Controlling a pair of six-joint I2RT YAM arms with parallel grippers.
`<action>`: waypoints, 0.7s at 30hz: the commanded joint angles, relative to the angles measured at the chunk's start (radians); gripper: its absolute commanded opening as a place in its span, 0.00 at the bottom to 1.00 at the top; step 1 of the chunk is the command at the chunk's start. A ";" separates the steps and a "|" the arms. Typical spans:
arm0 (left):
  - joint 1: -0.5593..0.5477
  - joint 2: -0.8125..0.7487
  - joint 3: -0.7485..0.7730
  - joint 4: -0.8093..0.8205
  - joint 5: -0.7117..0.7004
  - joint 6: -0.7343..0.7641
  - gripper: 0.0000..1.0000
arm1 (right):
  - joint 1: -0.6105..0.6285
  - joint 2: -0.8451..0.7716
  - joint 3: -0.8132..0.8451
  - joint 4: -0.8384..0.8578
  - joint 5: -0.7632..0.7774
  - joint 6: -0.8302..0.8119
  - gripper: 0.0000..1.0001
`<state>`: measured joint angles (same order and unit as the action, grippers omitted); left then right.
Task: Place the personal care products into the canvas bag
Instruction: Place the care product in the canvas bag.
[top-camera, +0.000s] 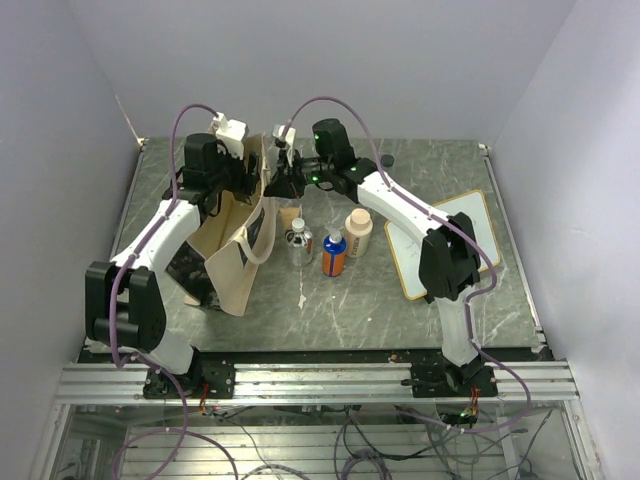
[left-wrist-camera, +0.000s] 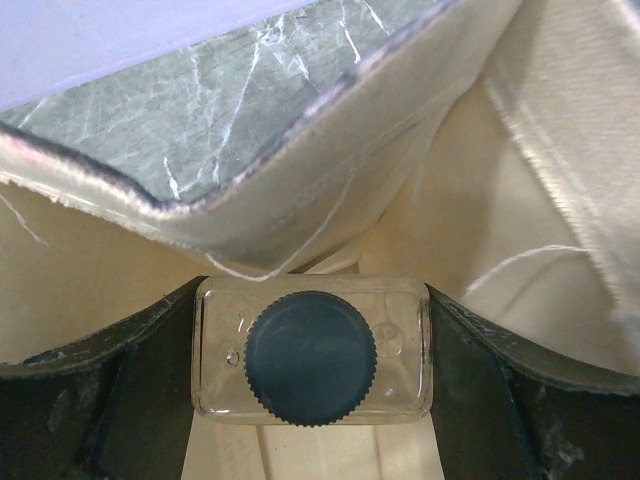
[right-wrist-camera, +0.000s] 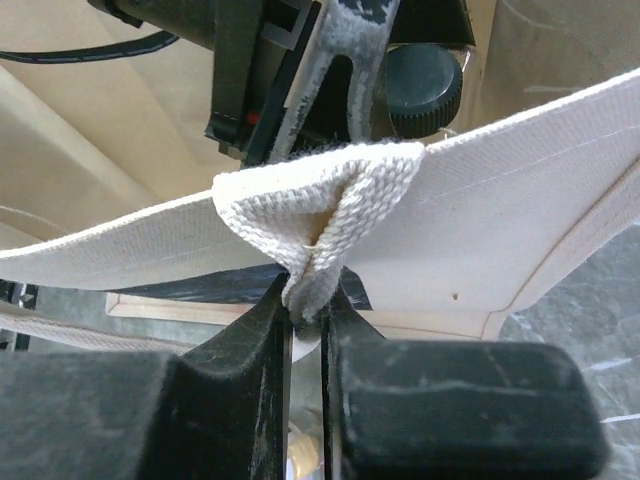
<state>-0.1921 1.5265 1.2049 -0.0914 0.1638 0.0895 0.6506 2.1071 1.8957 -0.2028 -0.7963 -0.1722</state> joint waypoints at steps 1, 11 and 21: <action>0.025 -0.019 -0.015 0.280 0.051 -0.004 0.07 | -0.001 -0.062 -0.024 0.025 -0.033 0.022 0.00; 0.047 0.002 -0.061 0.362 0.132 0.000 0.07 | -0.005 -0.081 -0.047 -0.005 -0.025 -0.003 0.00; 0.048 0.034 -0.129 0.394 0.151 0.024 0.07 | -0.005 -0.111 -0.055 -0.014 -0.036 -0.005 0.00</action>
<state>-0.1474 1.5627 1.0698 0.0978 0.2653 0.0982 0.6472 2.0670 1.8542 -0.2100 -0.8085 -0.1654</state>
